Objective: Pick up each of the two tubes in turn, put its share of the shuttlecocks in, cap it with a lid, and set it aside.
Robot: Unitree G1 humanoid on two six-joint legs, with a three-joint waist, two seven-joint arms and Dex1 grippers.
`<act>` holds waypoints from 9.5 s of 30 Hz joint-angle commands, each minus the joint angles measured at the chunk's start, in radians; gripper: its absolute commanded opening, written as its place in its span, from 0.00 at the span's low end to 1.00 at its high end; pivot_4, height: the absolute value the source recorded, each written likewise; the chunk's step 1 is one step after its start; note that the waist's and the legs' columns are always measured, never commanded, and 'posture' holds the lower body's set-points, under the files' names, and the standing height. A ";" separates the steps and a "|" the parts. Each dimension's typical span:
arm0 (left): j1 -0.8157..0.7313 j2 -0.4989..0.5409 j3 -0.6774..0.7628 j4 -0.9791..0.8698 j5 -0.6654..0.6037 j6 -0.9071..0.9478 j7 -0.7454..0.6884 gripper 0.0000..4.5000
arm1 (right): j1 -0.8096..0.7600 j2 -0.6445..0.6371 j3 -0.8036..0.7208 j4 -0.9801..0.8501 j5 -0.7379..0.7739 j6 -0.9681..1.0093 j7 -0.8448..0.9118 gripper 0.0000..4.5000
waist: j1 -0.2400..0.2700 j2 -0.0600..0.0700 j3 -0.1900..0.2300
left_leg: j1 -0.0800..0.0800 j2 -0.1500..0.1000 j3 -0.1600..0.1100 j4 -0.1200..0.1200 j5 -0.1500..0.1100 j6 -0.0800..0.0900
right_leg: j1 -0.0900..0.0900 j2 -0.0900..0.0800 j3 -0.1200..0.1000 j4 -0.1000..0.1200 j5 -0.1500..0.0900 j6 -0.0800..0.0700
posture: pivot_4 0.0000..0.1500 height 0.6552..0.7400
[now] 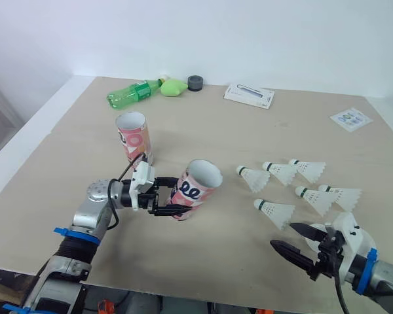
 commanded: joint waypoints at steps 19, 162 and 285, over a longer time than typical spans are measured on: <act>-0.093 0.044 -0.015 -0.058 -0.014 0.132 -0.060 0.72 | -0.031 -0.015 -0.006 -0.016 0.000 -0.006 0.003 1.00 | 0.003 0.000 0.000 | -0.001 0.000 0.000 0.000 0.000 0.000 | 0.000 0.000 0.000 0.000 0.000 0.000 | 1.00 0.77; -0.297 0.122 -0.244 -0.151 0.130 0.424 -0.108 0.72 | -0.794 -0.396 0.294 -0.037 -0.003 -0.052 0.234 0.04 | 0.003 -0.001 0.002 | -0.002 -0.002 0.000 0.000 0.000 0.002 | -0.003 -0.001 0.000 0.006 -0.003 -0.003 | 1.00 0.77; -0.214 0.071 -0.210 -0.245 0.102 0.455 -0.006 0.72 | -0.620 -0.376 -0.064 0.087 0.084 0.142 0.342 0.60 | 0.012 0.004 0.010 | -0.003 -0.005 -0.005 0.001 0.003 0.002 | -0.003 -0.004 -0.005 0.011 -0.005 -0.001 | 1.00 0.77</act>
